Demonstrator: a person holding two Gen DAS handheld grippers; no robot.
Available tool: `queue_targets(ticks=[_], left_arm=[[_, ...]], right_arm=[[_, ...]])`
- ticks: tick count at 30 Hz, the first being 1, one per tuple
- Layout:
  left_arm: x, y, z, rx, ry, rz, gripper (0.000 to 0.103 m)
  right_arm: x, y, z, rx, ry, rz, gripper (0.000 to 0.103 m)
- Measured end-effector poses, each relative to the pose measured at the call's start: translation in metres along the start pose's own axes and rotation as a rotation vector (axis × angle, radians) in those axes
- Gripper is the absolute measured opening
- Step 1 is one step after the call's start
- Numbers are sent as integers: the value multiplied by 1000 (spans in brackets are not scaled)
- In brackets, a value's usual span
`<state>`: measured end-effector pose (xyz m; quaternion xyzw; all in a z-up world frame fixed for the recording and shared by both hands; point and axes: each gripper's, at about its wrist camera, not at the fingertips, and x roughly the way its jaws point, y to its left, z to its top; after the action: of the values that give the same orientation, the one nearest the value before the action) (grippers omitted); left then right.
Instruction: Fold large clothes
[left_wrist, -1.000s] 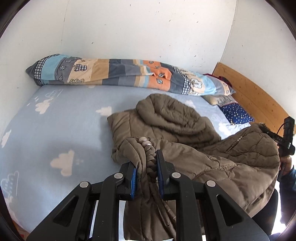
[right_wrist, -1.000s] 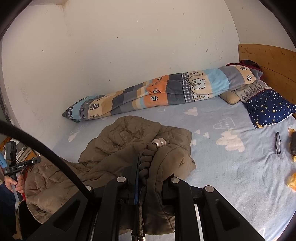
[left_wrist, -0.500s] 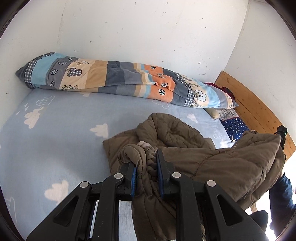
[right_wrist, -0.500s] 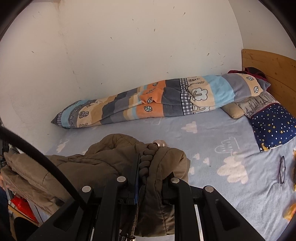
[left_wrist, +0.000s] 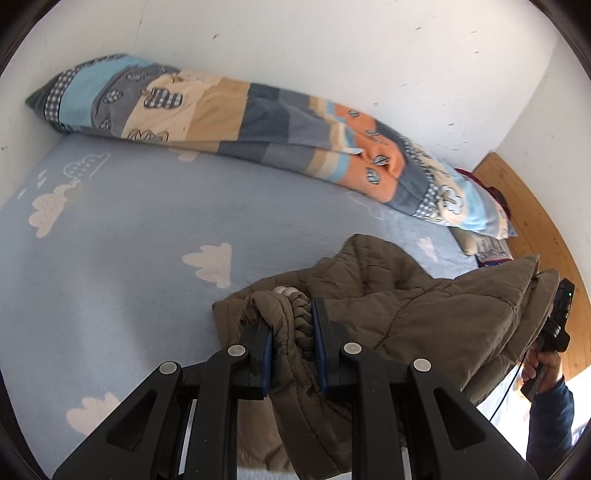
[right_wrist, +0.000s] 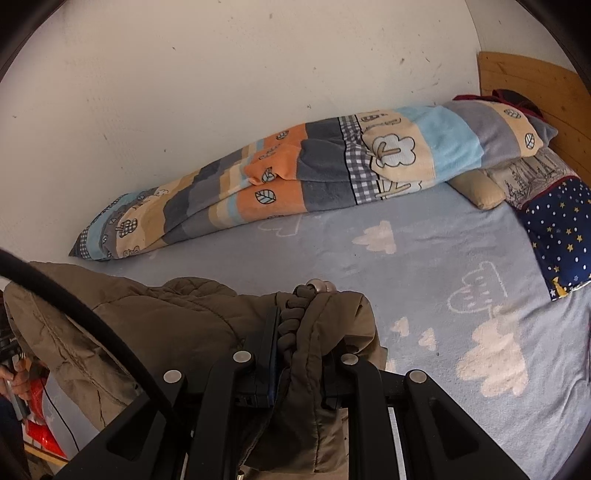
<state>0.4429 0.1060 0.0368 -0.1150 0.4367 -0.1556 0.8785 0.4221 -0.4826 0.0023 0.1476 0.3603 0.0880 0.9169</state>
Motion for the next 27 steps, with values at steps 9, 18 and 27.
queue_targets(ticks=[9, 18, 27], left_arm=[[66, 18, 13, -78, 63, 23, 22], [79, 36, 28, -175, 124, -61, 27], [53, 62, 49, -363, 83, -173, 39]], right_arm=[[90, -32, -2, 103, 152, -66, 16], [125, -60, -8, 243, 229, -55, 16], [98, -84, -2, 480, 189, 123, 23]])
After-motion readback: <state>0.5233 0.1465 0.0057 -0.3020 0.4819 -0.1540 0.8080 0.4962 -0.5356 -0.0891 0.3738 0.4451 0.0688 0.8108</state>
